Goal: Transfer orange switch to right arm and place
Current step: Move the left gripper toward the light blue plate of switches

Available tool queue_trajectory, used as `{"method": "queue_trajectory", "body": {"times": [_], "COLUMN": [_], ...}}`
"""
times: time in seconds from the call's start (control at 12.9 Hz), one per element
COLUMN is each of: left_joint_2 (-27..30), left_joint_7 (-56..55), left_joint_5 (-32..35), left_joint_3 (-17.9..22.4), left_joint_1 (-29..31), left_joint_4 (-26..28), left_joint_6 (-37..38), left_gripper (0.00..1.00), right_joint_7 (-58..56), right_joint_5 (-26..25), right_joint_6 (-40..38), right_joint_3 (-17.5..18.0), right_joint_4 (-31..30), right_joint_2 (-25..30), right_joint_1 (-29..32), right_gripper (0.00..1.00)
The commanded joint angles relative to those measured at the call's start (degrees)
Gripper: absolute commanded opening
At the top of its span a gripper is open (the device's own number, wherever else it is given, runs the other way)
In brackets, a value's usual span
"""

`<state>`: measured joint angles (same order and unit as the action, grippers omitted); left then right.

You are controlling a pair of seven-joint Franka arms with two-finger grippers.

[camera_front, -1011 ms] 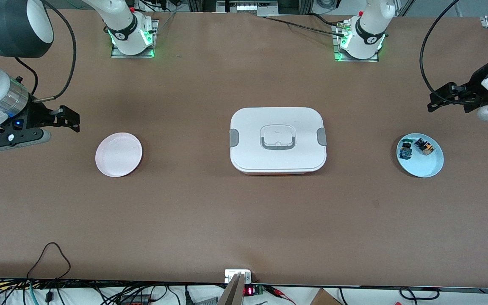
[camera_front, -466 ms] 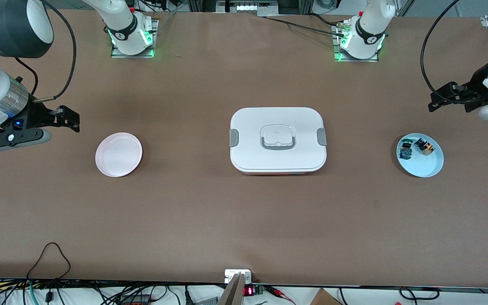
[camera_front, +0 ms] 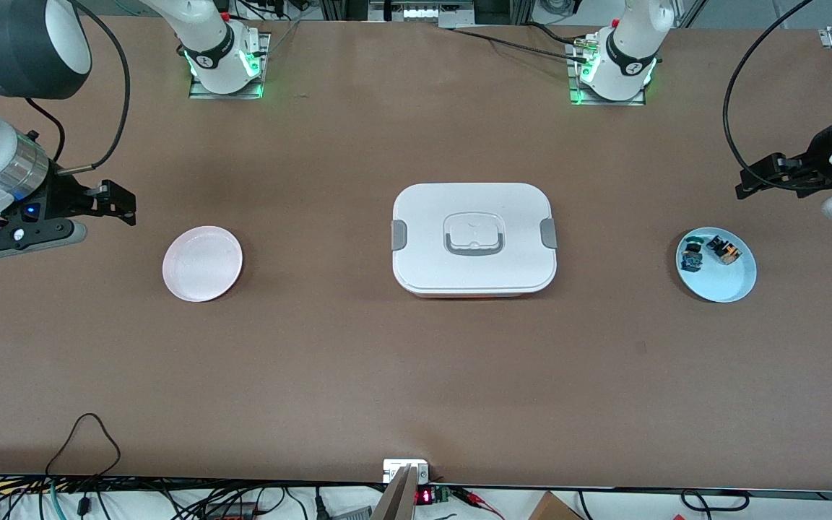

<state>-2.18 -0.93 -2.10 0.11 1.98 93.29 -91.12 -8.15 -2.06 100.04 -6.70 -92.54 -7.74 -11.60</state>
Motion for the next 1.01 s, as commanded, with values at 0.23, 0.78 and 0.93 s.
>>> {"method": "queue_trajectory", "body": {"times": [0.23, 0.78, 0.93], "left_joint_2": [-4.5, -9.5, -12.5], "left_joint_7": [0.9, 2.3, 2.3], "left_joint_5": [1.2, 1.3, 2.5], "left_joint_3": [-0.4, -0.3, -0.3], "left_joint_1": [-0.1, 5.8, 7.3], "left_joint_4": [0.8, 1.1, 2.2], "left_joint_6": [-0.9, -0.9, -2.2], "left_gripper": [1.0, 1.0, 1.0], "right_joint_7": [0.2, 0.2, 0.2], "right_joint_5": [-0.5, -0.5, -0.5], "right_joint_6": [-0.9, -0.9, -0.9], "right_joint_3": [0.0, 0.0, 0.0], "right_joint_4": [0.9, 0.9, 0.9], "right_joint_2": [-0.2, -0.2, -0.2], "right_joint_1": [-0.2, -0.2, -0.2], "right_gripper": [1.0, 1.0, 1.0]}}
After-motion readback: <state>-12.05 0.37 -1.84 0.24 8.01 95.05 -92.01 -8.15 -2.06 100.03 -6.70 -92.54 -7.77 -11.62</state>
